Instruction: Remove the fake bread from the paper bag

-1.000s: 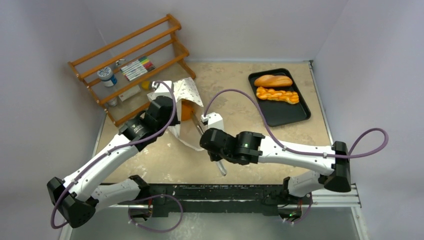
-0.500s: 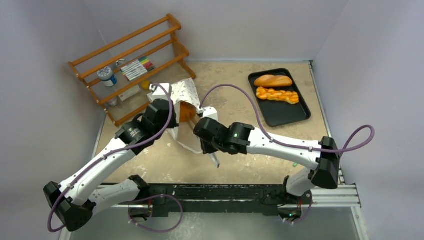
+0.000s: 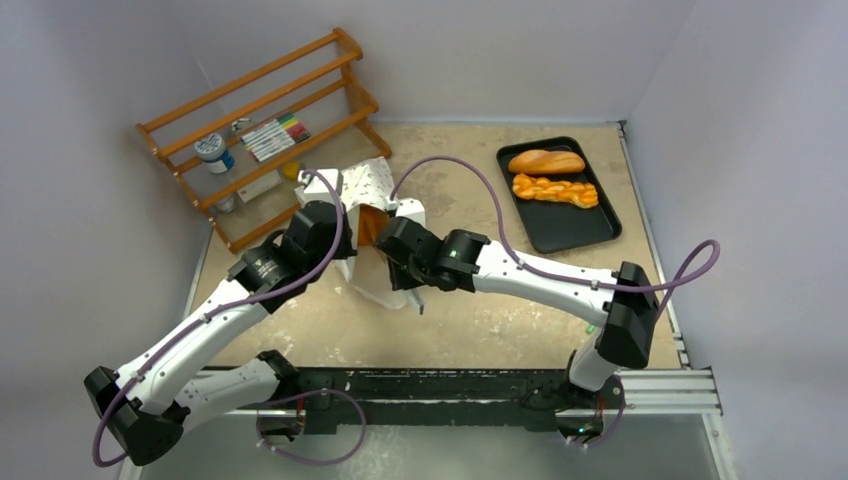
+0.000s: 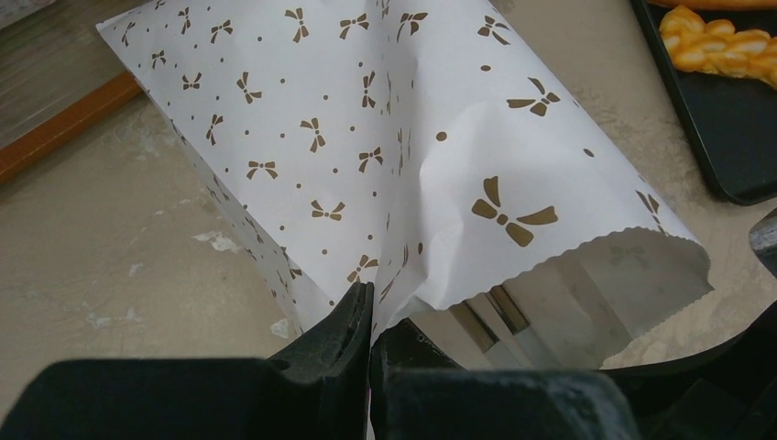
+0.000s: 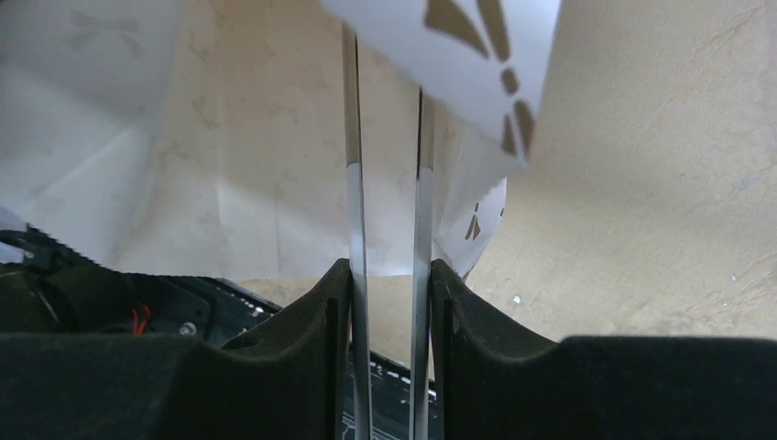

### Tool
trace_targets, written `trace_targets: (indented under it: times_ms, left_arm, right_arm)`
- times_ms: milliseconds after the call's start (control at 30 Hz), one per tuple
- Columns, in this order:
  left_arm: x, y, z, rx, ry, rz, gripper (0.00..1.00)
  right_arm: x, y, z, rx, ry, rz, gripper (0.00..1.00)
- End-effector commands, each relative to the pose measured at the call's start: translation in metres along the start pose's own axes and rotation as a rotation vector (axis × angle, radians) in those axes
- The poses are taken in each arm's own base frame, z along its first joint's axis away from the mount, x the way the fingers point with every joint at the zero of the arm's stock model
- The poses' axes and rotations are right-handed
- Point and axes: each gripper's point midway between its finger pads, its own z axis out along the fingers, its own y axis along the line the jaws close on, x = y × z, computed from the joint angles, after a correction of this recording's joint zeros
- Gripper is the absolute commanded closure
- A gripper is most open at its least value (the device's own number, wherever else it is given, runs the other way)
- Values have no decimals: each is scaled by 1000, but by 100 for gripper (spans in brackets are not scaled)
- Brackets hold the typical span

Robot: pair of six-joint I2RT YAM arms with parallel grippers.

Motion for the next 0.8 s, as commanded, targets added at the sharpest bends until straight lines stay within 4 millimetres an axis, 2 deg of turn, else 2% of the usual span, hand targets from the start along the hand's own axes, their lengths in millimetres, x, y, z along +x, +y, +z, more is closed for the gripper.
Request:
trace_targets:
  times_ms: [0,200,433,767]
  left_arm:
    - [-12,-2,-5,16,-53,-9,100]
    - [-8,0,-6,17,-51,-10,100]
    - [-6,1,-5,15,-50,-9,100]
    - [-4,3,-4,4,-44,9,100]
  right_arm:
    - [-34,12,-13,-28,-95,24,65]
    - [-31,2,-7,13,-72,-2,61]
    - [-33,-5,-6,46,-76,-25,62]
    - [-56,-14,-23,103,-172,-58,61]
